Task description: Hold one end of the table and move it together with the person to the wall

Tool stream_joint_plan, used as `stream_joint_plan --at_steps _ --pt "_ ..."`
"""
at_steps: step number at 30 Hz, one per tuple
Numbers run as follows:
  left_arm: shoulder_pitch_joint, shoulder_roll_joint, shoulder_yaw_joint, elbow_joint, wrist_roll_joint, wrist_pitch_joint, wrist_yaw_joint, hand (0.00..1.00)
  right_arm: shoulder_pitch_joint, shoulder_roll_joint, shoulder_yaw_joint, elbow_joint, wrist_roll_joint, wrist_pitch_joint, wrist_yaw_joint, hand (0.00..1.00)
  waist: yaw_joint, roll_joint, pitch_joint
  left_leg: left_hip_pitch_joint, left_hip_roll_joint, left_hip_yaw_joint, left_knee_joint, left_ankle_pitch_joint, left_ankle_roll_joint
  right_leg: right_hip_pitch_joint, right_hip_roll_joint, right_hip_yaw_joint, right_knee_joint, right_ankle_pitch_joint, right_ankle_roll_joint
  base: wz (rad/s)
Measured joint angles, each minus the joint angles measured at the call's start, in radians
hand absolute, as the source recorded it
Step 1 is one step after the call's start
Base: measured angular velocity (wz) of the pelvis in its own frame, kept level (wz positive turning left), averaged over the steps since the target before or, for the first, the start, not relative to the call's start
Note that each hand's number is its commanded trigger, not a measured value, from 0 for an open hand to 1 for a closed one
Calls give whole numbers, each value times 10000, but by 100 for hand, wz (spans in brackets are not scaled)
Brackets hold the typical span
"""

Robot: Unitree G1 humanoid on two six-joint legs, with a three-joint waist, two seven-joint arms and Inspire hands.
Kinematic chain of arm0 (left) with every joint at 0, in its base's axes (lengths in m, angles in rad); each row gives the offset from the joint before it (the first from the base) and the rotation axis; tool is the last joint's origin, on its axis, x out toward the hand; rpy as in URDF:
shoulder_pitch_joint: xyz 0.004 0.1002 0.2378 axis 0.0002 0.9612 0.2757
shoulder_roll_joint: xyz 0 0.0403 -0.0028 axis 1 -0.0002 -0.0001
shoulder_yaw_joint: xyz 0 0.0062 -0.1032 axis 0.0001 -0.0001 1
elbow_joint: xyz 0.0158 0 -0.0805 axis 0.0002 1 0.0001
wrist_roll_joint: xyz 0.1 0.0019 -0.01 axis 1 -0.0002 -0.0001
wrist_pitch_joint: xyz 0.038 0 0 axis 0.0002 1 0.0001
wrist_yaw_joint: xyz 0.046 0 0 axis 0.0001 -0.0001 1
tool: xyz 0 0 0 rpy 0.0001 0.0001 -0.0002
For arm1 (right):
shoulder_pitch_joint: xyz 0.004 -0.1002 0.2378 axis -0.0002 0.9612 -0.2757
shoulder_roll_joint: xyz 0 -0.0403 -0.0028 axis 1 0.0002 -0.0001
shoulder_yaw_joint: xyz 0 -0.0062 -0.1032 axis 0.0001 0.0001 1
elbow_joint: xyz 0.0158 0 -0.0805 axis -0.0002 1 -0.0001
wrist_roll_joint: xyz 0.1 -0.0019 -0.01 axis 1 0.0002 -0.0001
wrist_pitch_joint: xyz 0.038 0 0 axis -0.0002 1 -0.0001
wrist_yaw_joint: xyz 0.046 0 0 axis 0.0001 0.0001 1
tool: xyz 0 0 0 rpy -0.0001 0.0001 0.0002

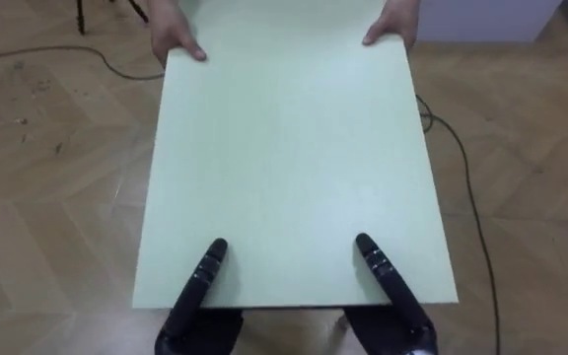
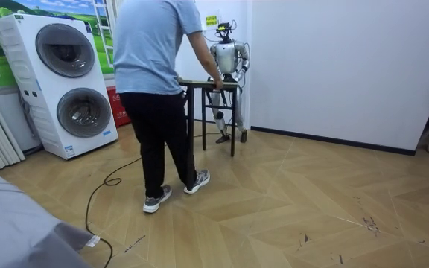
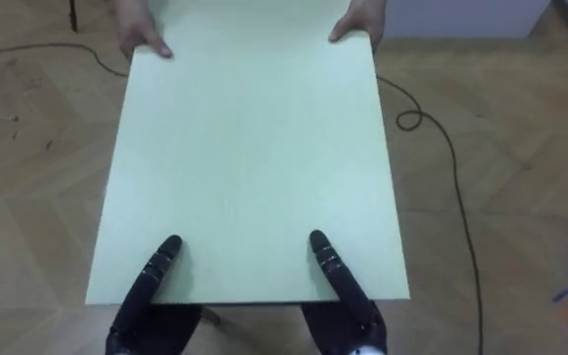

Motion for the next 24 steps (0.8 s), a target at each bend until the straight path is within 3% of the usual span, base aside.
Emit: stream_joint_plan --at_steps 1,2,4,5,8,9,11,12,14,16,17,19,24 --pt "-11 -18 -5 -4 0 -2 69 100 12 -3 11 6 -54 -36 -4 100 -101 65 43 92 -218 5 -710 -170 -110 -136 -96 37 176 100 60 40" --pt "-12 -9 -34 -40 -4 -1 217 100 60 -3 18 8 -102 -96 -16 100 -229 9 -5 187 -538 -120 -1327 -148 -106 -293 -71 381 97 218 -13 52" --pt "-99 -9 -104 -90 2 0 318 100 67 -5 42 7 -20 -215 -1 100 -416 7 -71 265 -857 -492 -2250 -151 -110 -504 150 1087 -285 537 -140 63" --pt "-165 12 -138 -96 8 1 320 100 78 -25 62 -7 40 -280 49 100 -447 26 -165 368 -983 -597 -2961 -143 -129 -717 192 1254 -445 787 -117 42" --pt "-222 -139 -148 -117 127 4 369 100 56 -40 106 -29 -54 -557 50 100 -428 256 -228 792 -1055 -821 -4518 -31 -320 -892 168 979 -736 1145 -206 21" --pt "-260 -218 -148 -113 163 3 387 100 19 -31 143 -28 -78 -614 35 100 -394 263 -224 849 -1043 -782 -4564 -47 -340 -933 146 810 -829 1210 -261 -4" --pt "-335 -401 -190 -103 103 -33 517 100 -309 -106 45 -17 -101 -482 -313 100 -453 408 -215 887 -954 -687 -3152 -432 -239 -929 204 131 -885 1352 -493 -6" --pt "-446 -406 -245 -97 59 -38 634 100 -360 -125 -22 -18 -88 -460 -332 100 -540 461 -206 878 -978 -779 -2957 -511 -222 -928 210 -133 -987 1402 -567 44" --pt "-971 -337 -375 -67 65 -125 841 100 -554 -36 -140 -14 21 -480 -337 100 -843 484 -210 1007 -1005 -959 -3311 -837 -108 -1242 207 -763 -1234 1748 -698 64" --pt "-1331 -297 -516 -37 57 -253 1017 100 -691 53 -322 -14 48 -466 -344 100 -915 478 -215 1017 -1063 -1073 -4119 -1114 94 -1586 143 -914 -1304 2053 -730 32" --pt "-1377 -343 -530 0 73 -300 1061 100 -734 73 -437 -11 10 -397 -378 100 -913 464 -218 971 -1229 -1062 -4387 -1127 354 -1733 23 -857 -1318 2247 -701 8" --pt "-1338 -380 -624 104 90 -300 1063 100 -579 31 -477 -14 -25 -356 -379 100 -934 427 -218 902 -1541 -1069 -4510 -948 610 -1745 -171 -636 -1433 2487 -596 5" --pt "-939 -367 -648 128 99 -258 1030 100 -162 112 -469 20 -140 -241 -327 100 -930 136 -217 969 -2178 -921 -4623 -585 983 -1716 -661 -263 -1525 3088 -500 -1"
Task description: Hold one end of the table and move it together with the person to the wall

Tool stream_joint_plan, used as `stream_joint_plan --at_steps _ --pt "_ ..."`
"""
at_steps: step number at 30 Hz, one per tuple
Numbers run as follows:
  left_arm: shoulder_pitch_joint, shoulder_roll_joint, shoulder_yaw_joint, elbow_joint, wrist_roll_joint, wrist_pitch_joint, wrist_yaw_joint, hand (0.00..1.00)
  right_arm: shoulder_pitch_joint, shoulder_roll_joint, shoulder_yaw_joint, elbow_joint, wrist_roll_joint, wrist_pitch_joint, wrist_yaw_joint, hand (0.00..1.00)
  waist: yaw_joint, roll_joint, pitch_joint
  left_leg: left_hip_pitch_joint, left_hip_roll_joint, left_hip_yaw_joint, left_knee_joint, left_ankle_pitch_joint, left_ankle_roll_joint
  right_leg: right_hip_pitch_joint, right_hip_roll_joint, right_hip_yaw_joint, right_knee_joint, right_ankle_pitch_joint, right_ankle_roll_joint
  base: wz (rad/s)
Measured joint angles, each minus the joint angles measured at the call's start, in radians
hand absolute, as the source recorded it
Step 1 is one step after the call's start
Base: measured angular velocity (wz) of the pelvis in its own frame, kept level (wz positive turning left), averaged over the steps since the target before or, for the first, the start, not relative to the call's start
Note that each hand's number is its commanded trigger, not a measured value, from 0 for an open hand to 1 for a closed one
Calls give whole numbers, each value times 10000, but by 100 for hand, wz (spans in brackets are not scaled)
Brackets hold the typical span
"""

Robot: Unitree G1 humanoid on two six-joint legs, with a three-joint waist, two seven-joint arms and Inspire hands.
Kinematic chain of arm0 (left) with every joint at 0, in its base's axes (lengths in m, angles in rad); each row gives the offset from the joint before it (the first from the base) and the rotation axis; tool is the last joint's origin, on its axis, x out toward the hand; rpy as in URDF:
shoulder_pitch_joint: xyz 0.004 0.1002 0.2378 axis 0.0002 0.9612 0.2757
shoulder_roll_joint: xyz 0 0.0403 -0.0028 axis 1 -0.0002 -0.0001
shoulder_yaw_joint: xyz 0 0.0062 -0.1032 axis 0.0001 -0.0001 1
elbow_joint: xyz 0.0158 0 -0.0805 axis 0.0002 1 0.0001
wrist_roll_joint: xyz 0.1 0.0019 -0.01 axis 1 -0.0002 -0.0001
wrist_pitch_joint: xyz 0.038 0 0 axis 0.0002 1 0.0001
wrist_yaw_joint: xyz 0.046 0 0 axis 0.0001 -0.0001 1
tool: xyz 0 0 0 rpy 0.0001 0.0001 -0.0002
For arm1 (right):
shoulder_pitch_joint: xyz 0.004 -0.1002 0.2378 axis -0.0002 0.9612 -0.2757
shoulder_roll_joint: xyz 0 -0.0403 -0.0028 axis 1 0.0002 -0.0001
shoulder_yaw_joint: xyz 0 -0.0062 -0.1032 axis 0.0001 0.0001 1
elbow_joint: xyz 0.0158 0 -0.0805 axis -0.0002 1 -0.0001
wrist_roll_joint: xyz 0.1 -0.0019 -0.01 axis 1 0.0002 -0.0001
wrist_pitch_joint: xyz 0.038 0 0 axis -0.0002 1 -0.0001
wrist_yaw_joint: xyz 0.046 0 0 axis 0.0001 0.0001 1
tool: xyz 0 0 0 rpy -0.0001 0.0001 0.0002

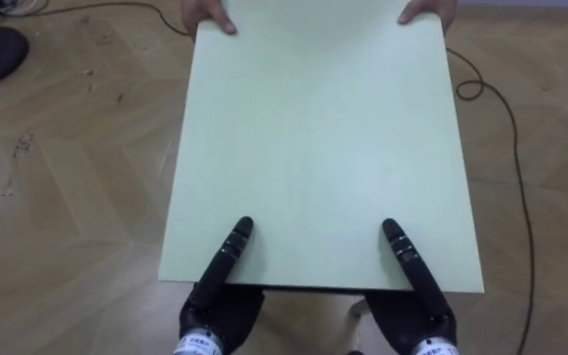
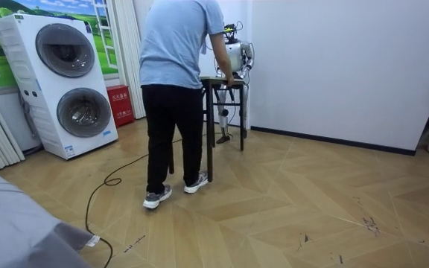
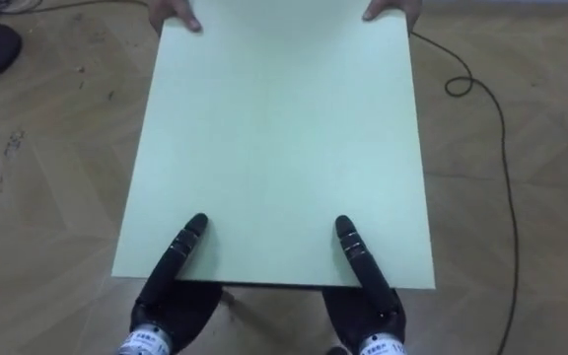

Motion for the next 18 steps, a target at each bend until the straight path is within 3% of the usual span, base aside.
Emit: stream_joint_plan --at_steps 3,4,6,7,8,9,10,11,13,15,18 --pt "83 12 1 178 -34 113 -1 100 64 12 -19 196 -17 116 0 100 -43 -247 -11 35 -277 94 66 147 212 51 -149 663 -66 344 232 3" --pt "88 13 2 231 -34 153 1 100 91 27 -35 237 -21 154 0 100 -41 -345 -8 19 -390 97 95 214 287 84 -203 834 -176 484 426 8" --pt "90 4 -9 236 -32 234 22 100 152 33 -123 236 -31 195 0 100 -100 -383 -8 -116 -490 88 100 363 424 85 -251 1199 -339 791 1131 14" --pt "61 -21 -16 272 -31 241 24 100 155 20 -152 237 -3 229 -1 100 -210 -392 7 -193 -537 68 62 495 503 53 -292 1590 -312 862 1752 44" --pt "3 -28 -38 339 -15 249 25 100 212 6 -225 236 -9 256 -2 100 -431 -381 15 -277 -535 113 66 606 548 -24 -409 2059 216 655 1834 59" --pt "-61 -49 -75 415 16 267 35 100 278 1 -270 236 -6 252 -2 100 -505 -365 24 -288 -509 169 52 655 552 -58 -519 2270 818 277 1747 81" --pt "-138 -43 -116 468 104 353 57 100 427 132 -389 224 66 213 6 100 -573 -384 11 -274 -390 607 -98 770 518 -47 -810 2414 2105 -660 1607 58" --pt "-147 -8 -116 460 145 365 54 100 471 188 -381 214 85 169 31 100 -559 -409 3 -276 -387 725 -271 905 501 86 -997 2490 2915 -1297 1692 37" --pt "-95 30 -22 451 155 369 3 100 476 205 -152 194 82 -2 45 100 -454 -428 15 -286 -382 812 -336 961 449 474 -916 2822 3007 -1839 1867 -13" --pt "8 -8 51 453 261 397 2 100 534 218 30 194 85 -204 7 100 -315 -462 23 -266 -384 895 -358 997 386 713 -698 2880 2381 -1885 1887 -28" --pt "76 12 44 426 289 399 1 100 545 199 98 216 40 -215 8 100 -202 -448 29 -261 -185 976 -584 1119 298 919 -272 2940 1513 -1383 1680 -21"
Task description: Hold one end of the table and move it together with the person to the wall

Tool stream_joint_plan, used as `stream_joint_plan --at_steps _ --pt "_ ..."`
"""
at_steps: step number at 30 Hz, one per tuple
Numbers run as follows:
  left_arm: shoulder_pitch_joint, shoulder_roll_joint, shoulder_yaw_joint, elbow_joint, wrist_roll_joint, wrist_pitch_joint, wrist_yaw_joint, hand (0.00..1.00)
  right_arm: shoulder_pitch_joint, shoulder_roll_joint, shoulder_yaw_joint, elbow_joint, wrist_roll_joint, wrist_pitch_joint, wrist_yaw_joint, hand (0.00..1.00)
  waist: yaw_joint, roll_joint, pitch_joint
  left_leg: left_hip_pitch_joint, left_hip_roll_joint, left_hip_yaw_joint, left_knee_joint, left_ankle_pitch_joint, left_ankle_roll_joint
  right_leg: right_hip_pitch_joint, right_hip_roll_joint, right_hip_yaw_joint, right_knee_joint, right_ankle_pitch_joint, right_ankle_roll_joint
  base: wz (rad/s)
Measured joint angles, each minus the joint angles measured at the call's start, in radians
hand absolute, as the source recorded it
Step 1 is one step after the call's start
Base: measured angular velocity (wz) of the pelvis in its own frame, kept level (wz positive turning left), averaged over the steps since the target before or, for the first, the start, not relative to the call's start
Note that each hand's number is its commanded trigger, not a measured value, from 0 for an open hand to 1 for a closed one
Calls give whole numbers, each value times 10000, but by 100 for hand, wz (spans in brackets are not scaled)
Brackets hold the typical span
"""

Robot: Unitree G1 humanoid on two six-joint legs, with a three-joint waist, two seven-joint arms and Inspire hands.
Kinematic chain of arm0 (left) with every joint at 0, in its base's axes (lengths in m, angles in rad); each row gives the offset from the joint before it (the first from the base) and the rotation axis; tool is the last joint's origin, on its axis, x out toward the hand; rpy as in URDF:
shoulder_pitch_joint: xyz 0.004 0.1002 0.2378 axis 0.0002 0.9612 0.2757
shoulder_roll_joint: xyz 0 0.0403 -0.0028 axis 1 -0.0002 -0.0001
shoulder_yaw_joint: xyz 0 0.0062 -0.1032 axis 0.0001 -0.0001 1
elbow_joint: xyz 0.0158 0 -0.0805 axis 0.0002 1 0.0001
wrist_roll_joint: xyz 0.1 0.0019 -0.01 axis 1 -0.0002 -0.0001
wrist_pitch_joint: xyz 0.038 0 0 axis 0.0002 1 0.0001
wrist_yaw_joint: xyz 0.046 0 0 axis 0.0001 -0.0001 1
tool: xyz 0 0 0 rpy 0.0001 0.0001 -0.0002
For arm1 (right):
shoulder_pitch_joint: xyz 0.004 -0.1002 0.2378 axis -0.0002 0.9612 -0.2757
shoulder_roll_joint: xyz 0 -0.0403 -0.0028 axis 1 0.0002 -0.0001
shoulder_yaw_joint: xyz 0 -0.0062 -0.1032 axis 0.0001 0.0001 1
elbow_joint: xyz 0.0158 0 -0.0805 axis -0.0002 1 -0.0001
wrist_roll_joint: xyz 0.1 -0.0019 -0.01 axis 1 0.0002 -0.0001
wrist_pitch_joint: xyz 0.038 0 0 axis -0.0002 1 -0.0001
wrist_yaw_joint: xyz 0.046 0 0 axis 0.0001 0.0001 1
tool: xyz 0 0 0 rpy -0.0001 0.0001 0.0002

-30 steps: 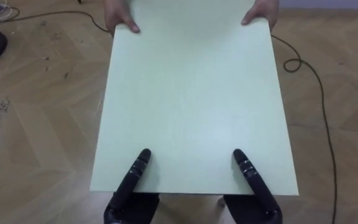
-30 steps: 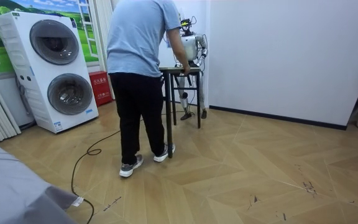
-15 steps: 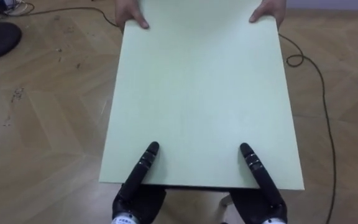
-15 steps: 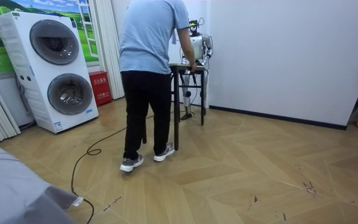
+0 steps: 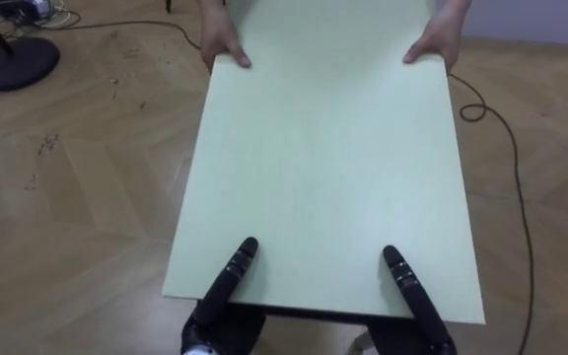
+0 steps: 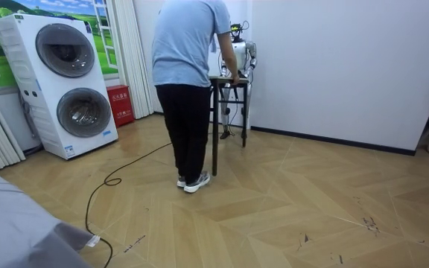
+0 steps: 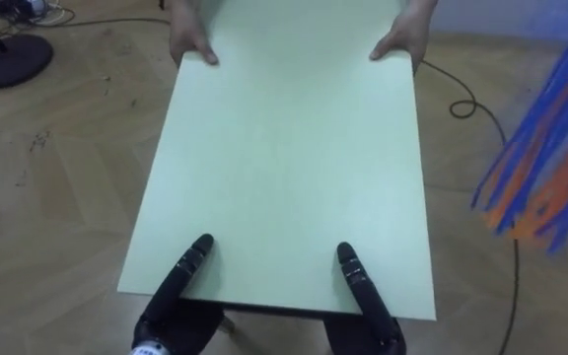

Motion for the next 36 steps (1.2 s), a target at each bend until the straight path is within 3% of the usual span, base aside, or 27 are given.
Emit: stream_joint_plan --at_steps 4,8,14,18,26,30,33,36 --pt "42 215 2 -147 -5 -47 -28 100 -11 -15 177 0 214 -125 3 100 110 -179 -9 0 173 192 -287 243 -60 62 208 -37 -500 313 -150 -9" --pt "49 399 3 -247 -3 -64 -45 100 -18 -87 303 48 363 -167 40 100 338 -213 0 42 322 180 -583 457 -244 253 562 -37 -1316 708 -308 -10" --pt "93 417 6 -259 -4 -116 -122 100 -67 -75 286 133 362 -114 147 100 503 -273 41 149 404 108 -804 566 -393 440 771 -99 -1783 743 -366 1" --pt "96 416 18 -261 -23 -150 -147 100 -106 -67 276 132 330 -93 162 100 590 -332 78 126 447 39 -858 583 -424 470 822 -192 -1859 720 -406 6" --pt "345 291 29 -263 -92 -335 -434 100 -223 -113 271 120 48 -120 406 100 827 -366 64 -42 495 -216 -874 577 -464 469 858 -492 -2018 690 -451 10" --pt "418 306 39 -300 -405 -484 -505 100 -475 -297 290 126 -31 102 405 100 959 -354 58 -167 492 -382 -791 576 -468 474 818 -662 -2009 669 -465 15" --pt "538 337 118 -300 -572 -583 -608 100 -772 -356 295 325 -204 336 406 100 1009 -247 57 -205 502 -523 -703 575 -469 598 785 -780 -2011 655 -465 20" --pt "664 361 151 -298 -622 -615 -597 100 -765 -299 289 389 -296 495 395 100 972 -114 55 -231 484 -947 -539 556 -489 936 682 -1298 -1990 517 -440 52"
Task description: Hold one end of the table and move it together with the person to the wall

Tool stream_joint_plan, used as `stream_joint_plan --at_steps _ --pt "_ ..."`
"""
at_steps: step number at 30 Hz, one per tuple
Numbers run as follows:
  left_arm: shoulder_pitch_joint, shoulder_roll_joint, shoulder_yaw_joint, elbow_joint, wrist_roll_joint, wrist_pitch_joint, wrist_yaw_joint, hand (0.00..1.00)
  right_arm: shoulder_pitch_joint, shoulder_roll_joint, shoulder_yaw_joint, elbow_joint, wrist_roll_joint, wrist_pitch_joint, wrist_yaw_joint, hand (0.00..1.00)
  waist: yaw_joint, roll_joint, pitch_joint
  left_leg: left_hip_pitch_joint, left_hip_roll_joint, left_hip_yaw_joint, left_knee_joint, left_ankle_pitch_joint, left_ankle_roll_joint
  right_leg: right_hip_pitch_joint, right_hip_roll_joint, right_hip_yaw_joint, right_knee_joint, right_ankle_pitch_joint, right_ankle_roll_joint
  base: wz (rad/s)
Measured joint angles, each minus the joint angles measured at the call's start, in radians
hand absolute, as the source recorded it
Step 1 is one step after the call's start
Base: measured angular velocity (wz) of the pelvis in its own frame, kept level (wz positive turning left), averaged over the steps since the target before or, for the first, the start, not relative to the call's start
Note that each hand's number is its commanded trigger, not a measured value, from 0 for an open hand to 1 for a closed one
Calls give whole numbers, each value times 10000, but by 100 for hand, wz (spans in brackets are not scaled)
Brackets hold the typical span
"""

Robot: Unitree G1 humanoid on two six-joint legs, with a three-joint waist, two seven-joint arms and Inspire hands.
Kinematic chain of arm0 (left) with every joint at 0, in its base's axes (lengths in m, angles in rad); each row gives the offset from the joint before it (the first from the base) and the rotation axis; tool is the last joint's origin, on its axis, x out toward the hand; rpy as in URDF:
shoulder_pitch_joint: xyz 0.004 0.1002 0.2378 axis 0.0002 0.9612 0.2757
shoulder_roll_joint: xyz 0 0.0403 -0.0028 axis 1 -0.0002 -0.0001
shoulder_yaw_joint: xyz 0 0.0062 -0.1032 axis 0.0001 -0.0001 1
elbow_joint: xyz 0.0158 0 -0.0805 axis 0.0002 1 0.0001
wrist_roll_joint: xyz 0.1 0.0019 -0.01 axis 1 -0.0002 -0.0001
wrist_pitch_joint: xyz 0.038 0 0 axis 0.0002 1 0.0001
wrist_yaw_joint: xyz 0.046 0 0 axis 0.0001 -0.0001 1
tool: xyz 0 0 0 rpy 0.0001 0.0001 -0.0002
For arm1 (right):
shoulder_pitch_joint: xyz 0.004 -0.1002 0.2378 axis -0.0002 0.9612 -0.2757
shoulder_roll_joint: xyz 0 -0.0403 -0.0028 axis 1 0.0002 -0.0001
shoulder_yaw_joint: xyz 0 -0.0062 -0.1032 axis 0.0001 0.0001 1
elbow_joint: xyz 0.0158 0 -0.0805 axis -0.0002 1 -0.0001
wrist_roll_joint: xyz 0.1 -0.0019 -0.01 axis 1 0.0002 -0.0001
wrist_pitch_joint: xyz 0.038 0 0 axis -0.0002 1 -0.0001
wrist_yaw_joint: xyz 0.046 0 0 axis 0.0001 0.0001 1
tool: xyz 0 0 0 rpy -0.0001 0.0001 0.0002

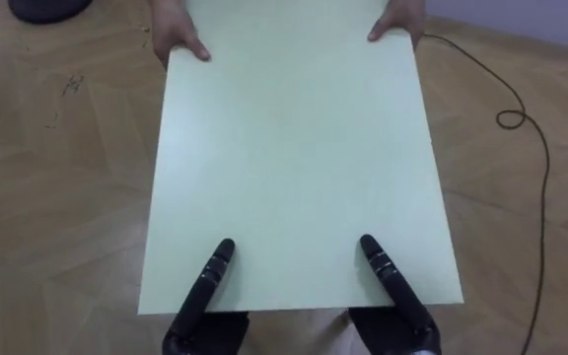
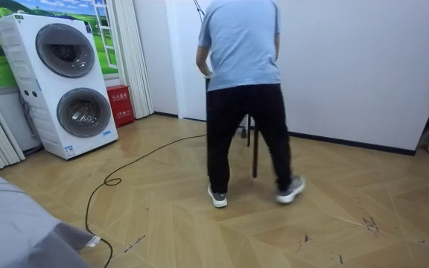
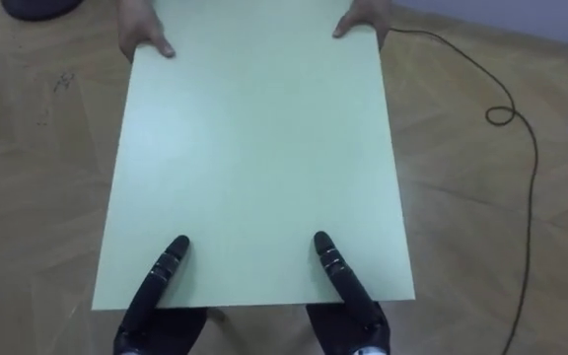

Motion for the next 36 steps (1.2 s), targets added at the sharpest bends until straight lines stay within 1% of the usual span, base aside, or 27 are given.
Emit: stream_joint_plan --at_steps 2,3,4,6,8,9,11,13,14,15,17,18,19,20,21,23,24,25,26,27,29,30,31,33,34,35,36 --pt "22 7 -33 0 -61 -36 22 100 -11 -28 -13 0 -3 37 -21 100 -82 147 5 -186 10 -74 184 -18 -27 172 -119 -498 39 -166 71 71" --pt "22 6 -47 1 -78 -36 28 100 -16 -50 -14 -2 0 40 -22 100 -107 187 15 -215 10 -70 207 -8 -30 208 -180 -636 85 -230 90 75" --pt "43 5 -63 1 -89 -36 51 100 -17 -60 -3 -3 -11 48 -33 100 -95 261 11 -238 3 -57 271 10 -24 272 -288 -846 220 -375 139 53" --pt "86 -20 -67 1 -165 -43 118 100 -58 0 3 -4 -46 87 -99 100 19 330 5 -230 -8 -61 291 38 -22 392 -369 -1091 276 -485 213 45" --pt "163 -26 -80 -15 -350 -246 118 100 -290 -80 116 -18 -60 198 -228 100 120 330 -1 -283 -78 -226 288 128 -19 434 -475 -1354 349 -536 230 42" --pt "163 -25 -83 -17 -413 -269 118 100 -360 -119 146 -25 -69 207 -265 100 120 334 -2 -309 -106 -241 266 181 -2 432 -523 -1440 367 -550 228 43" --pt "165 -54 -99 -40 -563 -511 115 100 -671 -220 327 -34 -83 215 -416 100 169 337 -6 -398 -196 -262 115 329 38 420 -666 -1732 401 -582 271 42" --pt "173 -68 -139 -40 -617 -710 114 100 -806 -218 392 -33 -115 236 -510 100 367 330 -8 -409 -244 -266 127 336 52 421 -768 -1816 515 -641 318 27" --pt "175 -67 -139 -39 -696 -731 115 100 -858 -206 405 -33 -148 256 -560 100 372 331 -9 -413 -327 -266 130 366 101 430 -940 -1964 722 -748 356 33" --pt "177 -67 -139 -39 -710 -739 116 100 -867 -206 415 -33 -151 258 -574 100 385 332 -8 -415 -368 -266 130 380 125 435 -1021 -2012 820 -802 392 48" --pt "175 2 -139 -65 -697 -769 117 100 -821 -153 418 -34 -152 274 -587 100 391 333 -7 -523 -538 -275 194 434 243 380 -1385 -1985 1288 -1013 525 54" --pt "176 19 -138 -65 -697 -768 119 100 -804 -113 418 -34 -154 274 -588 100 391 333 -6 -532 -594 -277 195 439 271 359 -1466 -1859 1414 -1066 538 57" --pt "175 2 -133 -63 -683 -769 163 100 -764 -63 395 -33 -188 274 -611 100 377 329 -7 -558 -728 -314 222 445 376 289 -1620 -1407 1711 -1193 624 61" --pt "175 -12 -149 -62 -683 -767 233 100 -724 -66 392 -34 -181 274 -634 100 287 325 -4 -638 -874 -366 355 436 468 255 -1756 -933 1963 -1296 776 68" --pt "175 -17 -154 -53 -677 -760 264 100 -684 -54 380 -34 -190 274 -639 100 258 322 -4 -665 -964 -491 425 435 500 291 -1789 -698 2027 -1346 839 78" --pt "180 71 -192 -49 -641 -738 403 100 -515 45 372 -34 -222 272 -688 100 90 323 5 -711 -1257 -1157 561 453 622 584 -1826 -140 2045 -1440 964 87" --pt "182 114 -218 -48 -637 -752 439 100 -477 72 374 -35 -230 271 -707 100 28 316 5 -711 -1359 -1383 607 465 642 629 -1805 51 1982 -1463 969 94" --pt "182 181 -272 -48 -638 -784 490 100 -424 62 375 -34 -231 268 -746 100 -81 301 1 -759 -1533 -1778 721 472 665 836 -1733 425 1785 -1543 951 94" --pt "180 200 -305 -48 -635 -819 525 100 -399 70 384 -34 -220 267 -761 100 -109 277 7 -838 -1690 -2107 821 488 691 985 -1680 666 1608 -1620 940 89" --pt "180 201 -315 -48 -635 -831 532 100 -403 69 385 -34 -220 266 -762 100 -109 273 11 -885 -1762 -2234 858 509 704 1040 -1663 752 1536 -1655 952 81" --pt "180 209 -345 -47 -635 -861 555 100 -404 64 390 -33 -207 266 -764 100 -107 248 21 -1039 -1966 -2715 911 743 706 1206 -1522 1145 1214 -1708 975 78" --pt "180 218 -344 -47 -635 -878 559 100 -407 95 393 -33 -211 266 -764 100 -103 233 27 -1049 -2002 -2792 891 805 692 1243 -1488 1161 1147 -1709 975 76" --pt "180 224 -335 -48 -604 -927 578 100 -408 98 392 -32 -283 266 -764 100 -87 208 33 -1105 -2076 -3051 876 888 652 1325 -1360 1151 952 -1713 968 63" --pt "177 221 -294 -93 -536 -1038 576 100 -490 153 393 -32 -303 269 -764 100 55 138 27 -1291 -2135 -3292 891 975 581 1376 -1256 1186 709 -1713 967 52" --pt "176 220 -220 -149 -513 -1060 577 100 -567 236 395 -25 -338 303 -772 100 77 81 25 -1391 -2217 -3515 879 1049 515 1458 -1145 1262 476 -1710 967 52" --pt "170 236 -169 -170 -504 -1070 589 100 -606 282 404 -25 -342 346 -832 100 80 33 14 -1414 -2245 -3717 858 1101 464 1547 -1010 1560 305 -1710 966 52" --pt "170 265 -167 -189 -504 -1098 605 100 -634 304 412 -25 -344 369 -865 100 82 15 15 -1417 -2245 -3794 857 1117 438 1571 -976 1612 268 -1710 966 47"
